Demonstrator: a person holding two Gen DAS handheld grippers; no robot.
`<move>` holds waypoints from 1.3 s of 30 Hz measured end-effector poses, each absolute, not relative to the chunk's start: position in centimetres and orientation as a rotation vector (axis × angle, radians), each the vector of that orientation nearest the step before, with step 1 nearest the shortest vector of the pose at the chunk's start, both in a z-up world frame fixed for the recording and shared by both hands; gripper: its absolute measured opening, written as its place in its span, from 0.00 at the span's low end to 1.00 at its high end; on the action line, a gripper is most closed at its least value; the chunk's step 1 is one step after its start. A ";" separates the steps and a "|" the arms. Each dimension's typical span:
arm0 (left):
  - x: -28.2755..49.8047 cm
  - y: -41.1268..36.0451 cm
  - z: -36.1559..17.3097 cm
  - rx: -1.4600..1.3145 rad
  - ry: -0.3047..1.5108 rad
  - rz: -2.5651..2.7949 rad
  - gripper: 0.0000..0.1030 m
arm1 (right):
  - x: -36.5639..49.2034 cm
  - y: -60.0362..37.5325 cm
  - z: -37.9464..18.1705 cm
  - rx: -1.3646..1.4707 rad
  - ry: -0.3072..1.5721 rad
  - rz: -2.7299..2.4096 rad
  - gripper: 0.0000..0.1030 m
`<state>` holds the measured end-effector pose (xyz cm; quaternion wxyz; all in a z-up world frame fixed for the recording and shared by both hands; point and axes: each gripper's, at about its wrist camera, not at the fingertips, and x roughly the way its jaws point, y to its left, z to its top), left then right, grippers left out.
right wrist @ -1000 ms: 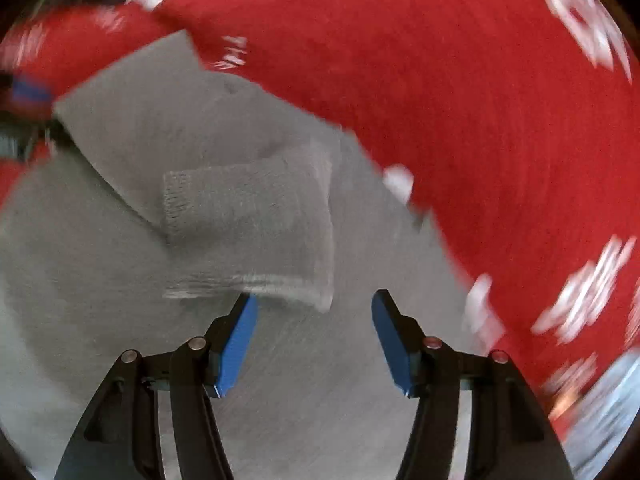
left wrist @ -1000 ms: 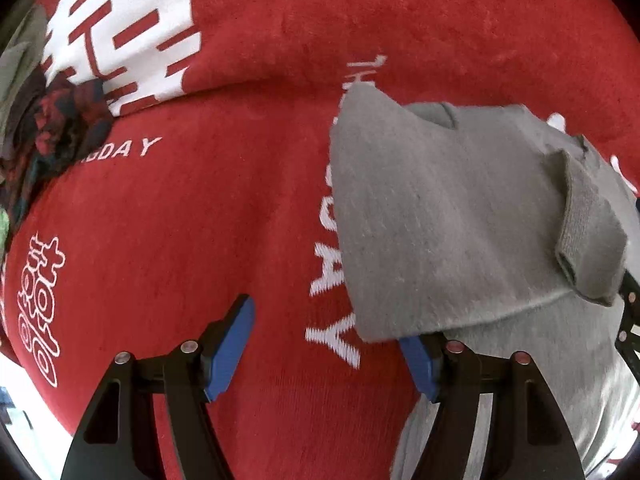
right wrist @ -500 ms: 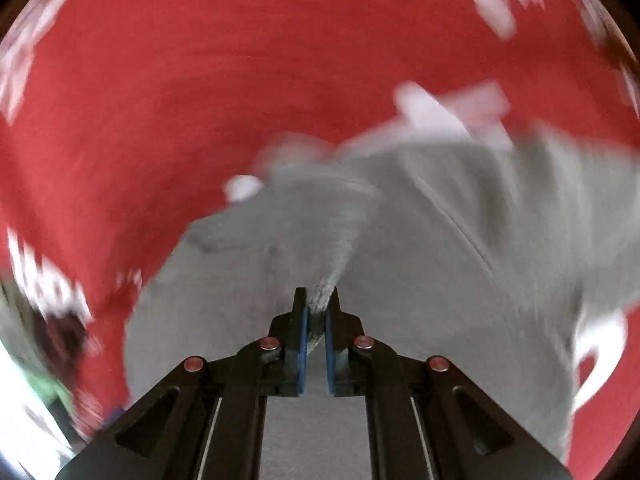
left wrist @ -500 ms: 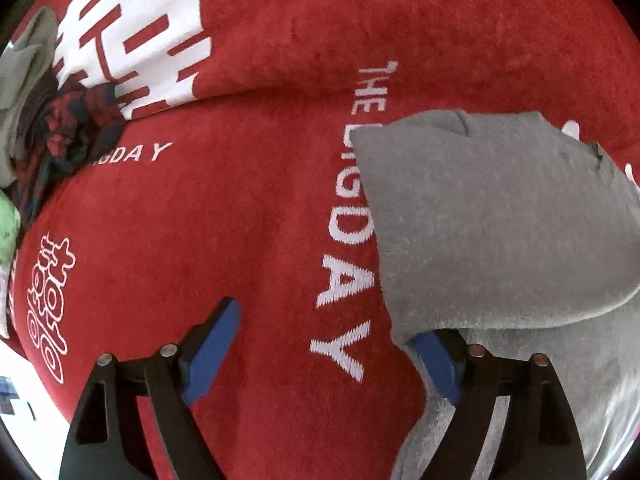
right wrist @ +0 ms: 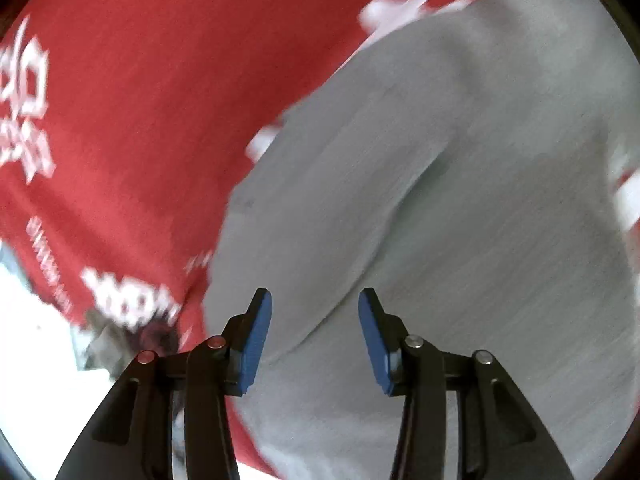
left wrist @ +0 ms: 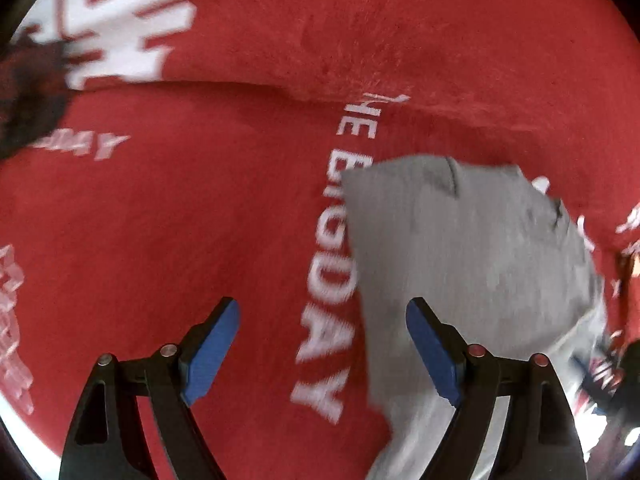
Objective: Fold small clothes
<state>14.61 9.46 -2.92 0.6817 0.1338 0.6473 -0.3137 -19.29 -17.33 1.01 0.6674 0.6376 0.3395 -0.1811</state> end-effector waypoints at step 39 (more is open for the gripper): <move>7.3 5.1 -3.0 0.513 1.266 -0.761 0.19 | -21.4 -23.0 0.3 1.099 0.951 -0.818 0.02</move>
